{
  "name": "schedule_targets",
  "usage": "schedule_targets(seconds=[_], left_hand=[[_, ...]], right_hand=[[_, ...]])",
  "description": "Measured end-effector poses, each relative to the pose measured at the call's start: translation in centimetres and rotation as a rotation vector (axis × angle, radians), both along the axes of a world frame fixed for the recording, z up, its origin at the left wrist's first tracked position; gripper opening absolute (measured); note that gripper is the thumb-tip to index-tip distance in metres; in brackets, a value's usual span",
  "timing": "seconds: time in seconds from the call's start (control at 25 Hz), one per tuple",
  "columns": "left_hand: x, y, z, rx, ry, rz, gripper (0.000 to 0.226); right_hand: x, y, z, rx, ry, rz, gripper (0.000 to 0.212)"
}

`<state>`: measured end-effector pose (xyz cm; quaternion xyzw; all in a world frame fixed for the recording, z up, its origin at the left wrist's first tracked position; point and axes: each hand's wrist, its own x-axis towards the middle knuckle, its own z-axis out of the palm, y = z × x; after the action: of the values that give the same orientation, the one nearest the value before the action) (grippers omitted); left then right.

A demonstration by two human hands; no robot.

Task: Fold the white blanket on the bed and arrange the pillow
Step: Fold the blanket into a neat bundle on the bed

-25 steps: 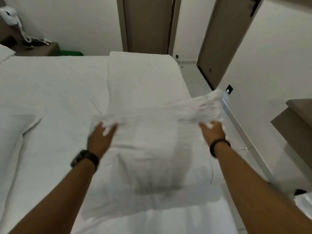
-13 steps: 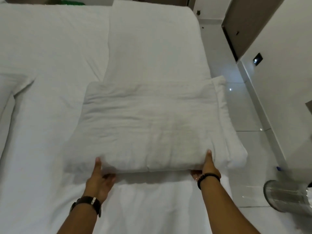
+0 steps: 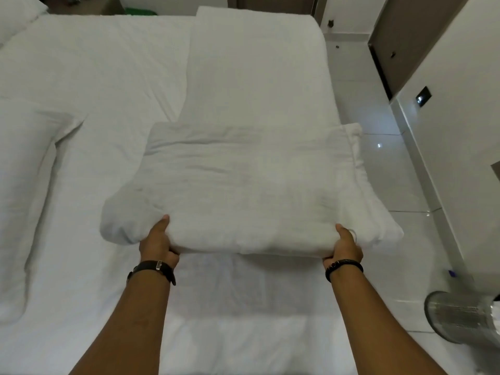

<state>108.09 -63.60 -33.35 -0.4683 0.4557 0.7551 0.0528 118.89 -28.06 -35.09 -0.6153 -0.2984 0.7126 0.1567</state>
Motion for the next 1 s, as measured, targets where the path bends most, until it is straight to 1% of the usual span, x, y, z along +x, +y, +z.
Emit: schedule_targets(seconds=[0.12, 0.2, 0.32, 0.36, 0.44, 0.52, 0.56, 0.6, 0.68, 0.72, 0.76, 0.84, 0.92, 1.0], left_hand=[[2.0, 0.3, 2.8, -0.073, 0.039, -0.027, 0.069], [3.5, 0.1, 4.5, -0.11, 0.053, -0.062, 0.068], [6.5, -1.7, 5.8, -0.108, 0.078, -0.073, 0.063], [7.5, -2.6, 6.0, -0.106, 0.087, -0.074, 0.063], [10.2, -5.2, 6.5, -0.101, 0.105, -0.084, 0.062], [14.1, -8.2, 6.3, -0.083, 0.09, -0.084, 0.065], [16.7, -9.9, 5.9, -0.08, 0.062, -0.075, 0.067], [19.7, -11.7, 5.4, -0.09, 0.014, -0.065, 0.069], [26.1, -14.8, 4.4, -0.106, -0.08, -0.034, 0.068], [29.1, -16.3, 4.2, -0.115, -0.116, -0.026, 0.068], [31.4, -17.3, 4.2, -0.135, -0.154, -0.006, 0.066], [33.3, -18.4, 4.5, -0.142, -0.191, 0.033, 0.064], [32.4, -18.3, 6.1, -0.11, -0.145, 0.05, 0.066], [29.6, -18.0, 7.6, -0.085, -0.086, 0.079, 0.071]], right_hand=[[1.6, 0.5, 2.9, 0.047, 0.029, 0.011, 0.04], [3.0, 0.1, 4.3, 0.068, 0.056, 0.007, 0.041], [5.5, -2.2, 5.7, 0.104, 0.098, 0.006, 0.032], [6.3, -3.2, 5.9, 0.107, 0.108, 0.01, 0.032], [9.1, -5.8, 6.2, 0.11, 0.125, 0.006, 0.036], [13.2, -8.8, 6.2, 0.099, 0.125, -0.002, 0.034], [15.9, -10.5, 5.8, 0.089, 0.103, -0.008, 0.036], [18.9, -12.5, 5.2, 0.073, 0.052, -0.019, 0.043], [25.4, -16.5, 4.2, 0.021, -0.103, -0.046, 0.067], [28.3, -18.5, 4.1, 0.021, -0.171, -0.057, 0.074], [30.2, -20.0, 4.4, 0.026, -0.22, -0.059, 0.072], [31.6, -21.4, 5.9, 0.043, -0.263, -0.053, 0.06], [30.4, -21.3, 8.3, 0.084, -0.211, -0.086, 0.061], [28.0, -20.8, 10.8, 0.147, -0.157, -0.161, 0.065]])
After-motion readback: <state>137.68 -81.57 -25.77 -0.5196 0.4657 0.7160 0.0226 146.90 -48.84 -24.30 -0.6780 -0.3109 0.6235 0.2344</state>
